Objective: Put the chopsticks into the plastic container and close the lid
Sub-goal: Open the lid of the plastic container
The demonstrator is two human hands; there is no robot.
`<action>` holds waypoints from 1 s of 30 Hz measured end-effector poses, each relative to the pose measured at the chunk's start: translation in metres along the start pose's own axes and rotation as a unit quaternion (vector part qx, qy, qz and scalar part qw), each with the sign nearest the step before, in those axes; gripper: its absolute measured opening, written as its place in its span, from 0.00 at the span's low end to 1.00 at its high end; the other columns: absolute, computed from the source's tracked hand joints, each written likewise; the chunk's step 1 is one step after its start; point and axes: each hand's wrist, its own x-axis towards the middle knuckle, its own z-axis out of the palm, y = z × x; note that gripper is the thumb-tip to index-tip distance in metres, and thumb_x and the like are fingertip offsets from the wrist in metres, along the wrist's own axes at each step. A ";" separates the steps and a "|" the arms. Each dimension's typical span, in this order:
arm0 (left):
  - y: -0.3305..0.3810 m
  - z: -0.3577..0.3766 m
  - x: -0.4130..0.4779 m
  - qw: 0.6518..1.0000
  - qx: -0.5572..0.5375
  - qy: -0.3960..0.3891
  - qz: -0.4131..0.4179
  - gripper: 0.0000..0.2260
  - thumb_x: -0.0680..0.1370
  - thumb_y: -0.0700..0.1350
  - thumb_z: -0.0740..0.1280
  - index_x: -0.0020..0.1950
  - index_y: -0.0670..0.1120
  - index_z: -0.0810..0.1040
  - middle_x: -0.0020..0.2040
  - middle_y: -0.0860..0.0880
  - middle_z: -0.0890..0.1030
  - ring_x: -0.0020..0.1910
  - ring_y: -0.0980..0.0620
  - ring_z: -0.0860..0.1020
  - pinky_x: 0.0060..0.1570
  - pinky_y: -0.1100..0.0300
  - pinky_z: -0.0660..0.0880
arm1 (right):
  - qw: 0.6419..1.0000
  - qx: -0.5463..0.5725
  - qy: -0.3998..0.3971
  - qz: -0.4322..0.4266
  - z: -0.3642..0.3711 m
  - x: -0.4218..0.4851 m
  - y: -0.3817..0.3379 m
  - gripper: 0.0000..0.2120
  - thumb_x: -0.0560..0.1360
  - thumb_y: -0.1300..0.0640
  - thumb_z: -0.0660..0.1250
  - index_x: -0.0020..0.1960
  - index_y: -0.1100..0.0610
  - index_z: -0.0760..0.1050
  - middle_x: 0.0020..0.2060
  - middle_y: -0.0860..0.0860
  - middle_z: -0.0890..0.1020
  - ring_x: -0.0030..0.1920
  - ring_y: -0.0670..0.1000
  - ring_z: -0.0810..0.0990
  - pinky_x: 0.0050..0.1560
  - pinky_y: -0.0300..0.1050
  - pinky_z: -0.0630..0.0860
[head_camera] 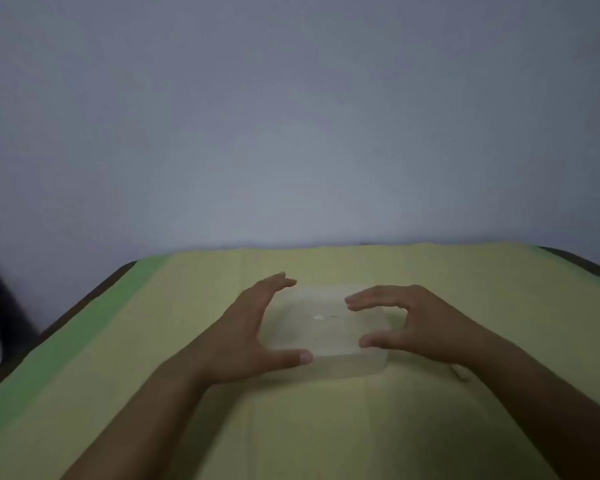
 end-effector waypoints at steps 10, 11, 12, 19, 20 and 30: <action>-0.030 0.001 -0.003 0.998 -0.011 -0.032 -0.048 0.59 0.62 0.65 0.83 0.83 0.60 0.51 0.83 0.61 0.55 0.80 0.61 0.57 0.76 0.59 0.61 | 0.999 -0.047 -0.014 -0.018 -0.002 -0.021 0.023 0.24 0.66 0.50 0.80 0.61 0.45 0.82 0.66 0.32 0.76 0.69 0.28 0.67 0.68 0.22 0.58; -0.034 0.003 -0.002 0.997 -0.024 -0.043 -0.055 0.60 0.62 0.63 0.84 0.84 0.59 0.50 0.81 0.62 0.61 0.77 0.64 0.64 0.73 0.64 0.65 | 0.999 -0.045 -0.016 -0.022 -0.002 -0.021 0.025 0.24 0.67 0.52 0.80 0.62 0.46 0.81 0.66 0.33 0.76 0.69 0.29 0.67 0.69 0.24 0.58; -0.038 0.006 -0.001 0.996 -0.032 -0.054 -0.059 0.61 0.62 0.62 0.85 0.84 0.59 0.49 0.77 0.64 0.67 0.72 0.70 0.68 0.67 0.72 0.67 | 0.999 -0.042 -0.020 -0.027 -0.002 -0.021 0.025 0.24 0.67 0.54 0.80 0.63 0.47 0.81 0.66 0.35 0.76 0.69 0.30 0.67 0.71 0.26 0.59; -0.052 0.010 -0.001 0.989 -0.102 -0.048 -0.100 0.65 0.61 0.57 0.87 0.85 0.61 0.45 0.66 0.77 0.68 0.62 0.79 0.71 0.55 0.81 0.69 | 0.998 -0.022 -0.046 -0.025 -0.006 -0.017 0.026 0.24 0.68 0.58 0.79 0.63 0.54 0.81 0.66 0.41 0.77 0.70 0.34 0.69 0.73 0.35 0.63; -0.053 0.011 -0.001 0.987 -0.110 -0.048 -0.103 0.66 0.61 0.56 0.87 0.85 0.60 0.44 0.65 0.77 0.68 0.61 0.81 0.71 0.54 0.82 0.69 | 0.998 -0.024 -0.050 -0.027 -0.007 -0.016 0.025 0.24 0.67 0.58 0.79 0.62 0.55 0.82 0.66 0.42 0.77 0.70 0.34 0.69 0.73 0.33 0.63; -0.056 0.012 0.000 0.982 -0.149 -0.051 -0.105 0.68 0.59 0.57 0.87 0.86 0.54 0.45 0.69 0.74 0.67 0.64 0.81 0.69 0.61 0.76 0.69 | 0.998 0.011 -0.067 0.000 -0.015 -0.011 0.027 0.22 0.67 0.57 0.79 0.61 0.51 0.83 0.63 0.39 0.80 0.68 0.31 0.70 0.71 0.32 0.64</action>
